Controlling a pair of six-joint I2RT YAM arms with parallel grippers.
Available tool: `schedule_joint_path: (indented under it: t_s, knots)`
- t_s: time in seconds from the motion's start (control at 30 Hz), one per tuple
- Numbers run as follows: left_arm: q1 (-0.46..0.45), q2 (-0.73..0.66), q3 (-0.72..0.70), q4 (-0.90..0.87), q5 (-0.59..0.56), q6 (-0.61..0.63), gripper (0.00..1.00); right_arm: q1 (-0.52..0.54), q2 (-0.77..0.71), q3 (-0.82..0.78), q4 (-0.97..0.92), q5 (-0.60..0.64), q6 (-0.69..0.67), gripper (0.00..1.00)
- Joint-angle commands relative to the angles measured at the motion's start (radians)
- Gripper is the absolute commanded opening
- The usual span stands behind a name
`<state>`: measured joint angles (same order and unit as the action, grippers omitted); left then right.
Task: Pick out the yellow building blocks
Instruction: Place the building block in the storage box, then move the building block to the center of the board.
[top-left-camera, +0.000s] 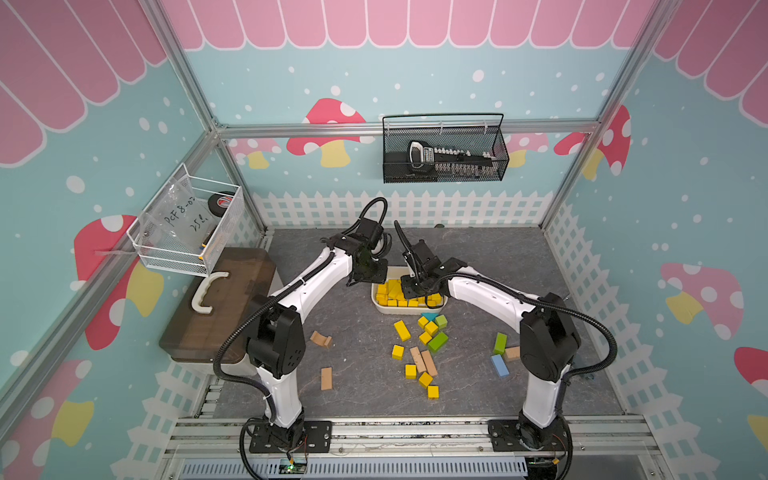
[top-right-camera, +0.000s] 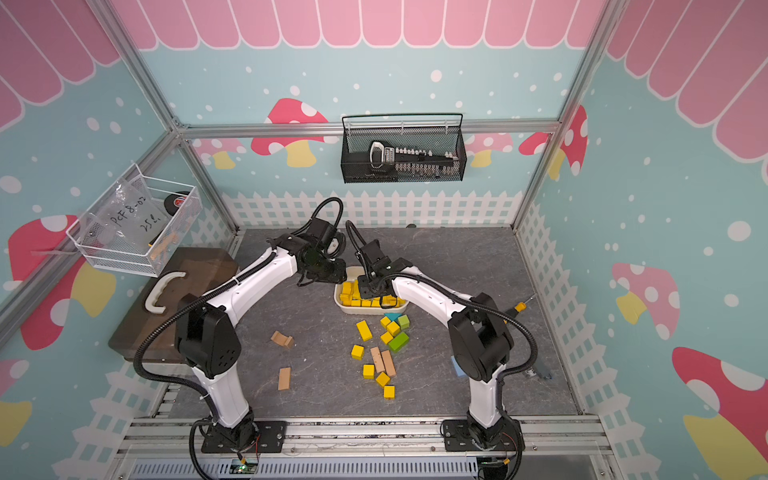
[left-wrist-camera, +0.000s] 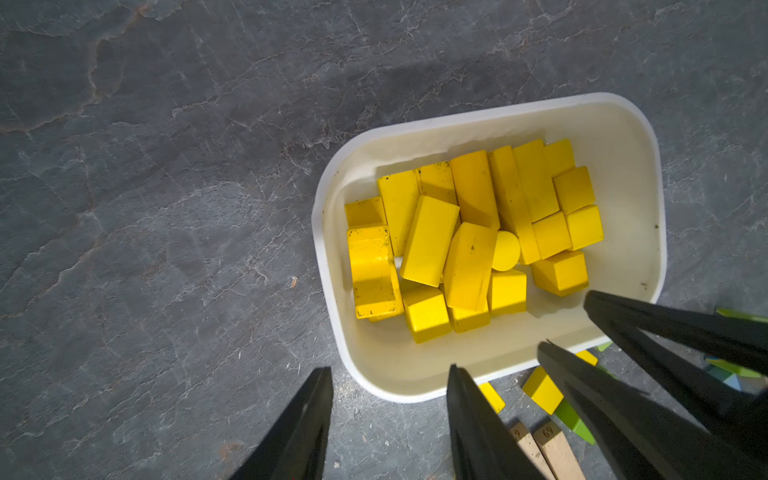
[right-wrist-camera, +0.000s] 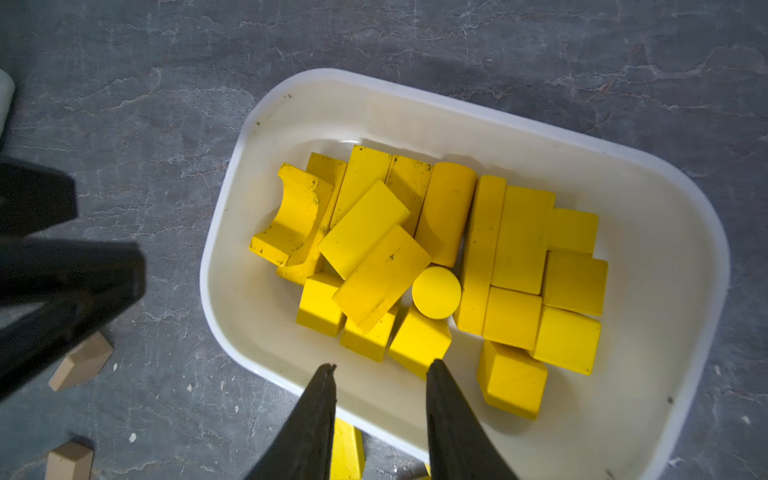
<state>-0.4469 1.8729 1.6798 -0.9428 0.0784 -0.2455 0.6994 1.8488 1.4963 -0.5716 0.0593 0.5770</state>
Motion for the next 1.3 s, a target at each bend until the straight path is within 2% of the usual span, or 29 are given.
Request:
schedule_joint_path:
  t_s: [0.0, 0.3, 0.57, 0.7, 0.87, 1.0, 1.17, 1.27]
  knots:
    - [-0.003, -0.006, 0.015, -0.012, -0.014, 0.023, 0.49, 0.032, -0.074, -0.058, 0.007, 0.019, 0.014, 0.37]
    - [-0.003, -0.008, 0.015, -0.011, -0.012, 0.023, 0.49, 0.109, -0.224, -0.266, 0.088, 0.027, 0.061, 0.37]
    - [-0.012, -0.009, 0.012, -0.011, -0.013, 0.026, 0.49, 0.138, -0.301, -0.392, 0.116, 0.045, 0.073, 0.37]
    - [-0.029, -0.002, 0.014, -0.01, 0.04, 0.044, 0.49, 0.138, -0.384, -0.472, 0.111, 0.088, 0.077, 0.37]
    - [-0.092, 0.014, 0.023, -0.011, 0.06, 0.069, 0.48, 0.132, -0.498, -0.544, 0.041, 0.192, 0.063, 0.4]
    - [-0.135, 0.014, 0.023, -0.011, 0.095, 0.085, 0.46, 0.073, -0.6, -0.643, 0.026, 0.201, 0.072, 0.4]
    - [-0.197, 0.023, 0.023, -0.011, 0.11, 0.107, 0.45, -0.074, -0.737, -0.814, 0.111, 0.101, 0.125, 0.4]
    - [-0.241, 0.039, 0.029, -0.017, 0.094, 0.112, 0.45, -0.117, -0.783, -0.86, 0.133, 0.107, 0.157, 0.4]
